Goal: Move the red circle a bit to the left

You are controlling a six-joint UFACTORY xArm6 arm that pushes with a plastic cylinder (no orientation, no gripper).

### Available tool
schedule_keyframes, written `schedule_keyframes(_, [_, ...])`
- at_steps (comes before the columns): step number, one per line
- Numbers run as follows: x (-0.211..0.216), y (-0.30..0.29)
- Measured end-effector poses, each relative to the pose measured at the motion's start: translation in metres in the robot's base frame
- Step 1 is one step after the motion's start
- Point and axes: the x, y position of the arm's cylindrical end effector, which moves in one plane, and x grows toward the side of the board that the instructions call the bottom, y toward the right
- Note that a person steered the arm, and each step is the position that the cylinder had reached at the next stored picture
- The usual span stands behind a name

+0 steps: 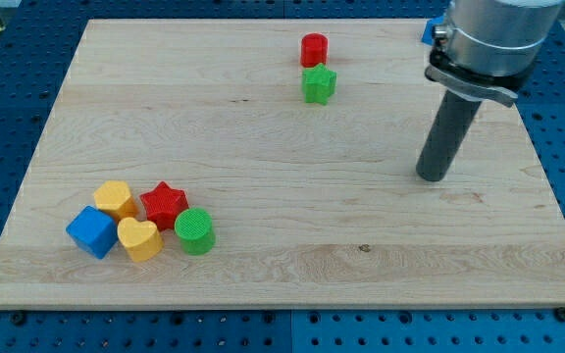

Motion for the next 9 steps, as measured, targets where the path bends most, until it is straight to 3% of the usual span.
schedule_keyframes(3, [-0.002, 0.068])
schedule_keyframes(5, [-0.019, 0.073])
schedule_keyframes(7, [-0.031, 0.131])
schedule_keyframes(9, [-0.036, 0.144])
